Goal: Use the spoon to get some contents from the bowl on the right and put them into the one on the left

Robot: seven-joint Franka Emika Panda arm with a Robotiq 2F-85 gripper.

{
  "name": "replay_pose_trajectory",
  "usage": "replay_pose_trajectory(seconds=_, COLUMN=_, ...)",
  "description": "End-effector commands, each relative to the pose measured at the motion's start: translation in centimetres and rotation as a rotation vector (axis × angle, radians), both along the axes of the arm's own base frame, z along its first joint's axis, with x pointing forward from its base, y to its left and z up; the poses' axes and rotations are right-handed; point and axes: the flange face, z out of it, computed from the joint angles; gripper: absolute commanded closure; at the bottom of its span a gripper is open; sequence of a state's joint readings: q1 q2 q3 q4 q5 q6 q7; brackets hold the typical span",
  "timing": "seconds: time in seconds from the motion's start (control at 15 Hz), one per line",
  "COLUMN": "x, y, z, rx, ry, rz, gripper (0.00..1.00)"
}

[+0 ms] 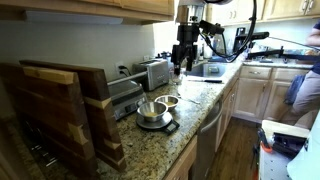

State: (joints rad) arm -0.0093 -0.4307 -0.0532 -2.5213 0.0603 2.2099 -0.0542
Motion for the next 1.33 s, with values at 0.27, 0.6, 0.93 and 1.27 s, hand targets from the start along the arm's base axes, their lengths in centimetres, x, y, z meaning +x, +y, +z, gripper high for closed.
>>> replay_pose_trajectory(seconds=0.27, x=1.8, y=-2.0, z=0.1, rx=-0.005, ry=-0.003, rz=-0.010, gripper=0.00)
replay_pose_trajectory(seconds=0.6, x=4.7, y=-6.4, z=-1.0, rx=0.001, ry=0.025, rz=0.006, gripper=0.00)
replay_pose_trajectory(seconds=0.93, x=7.8, y=-12.4, z=-3.9, rx=-0.021, ry=0.057, rz=0.031, gripper=0.00)
replay_pose_trajectory(seconds=1.27, x=8.8, y=-14.1, z=-5.0, rx=-0.032, ry=0.070, rz=-0.016, gripper=0.00)
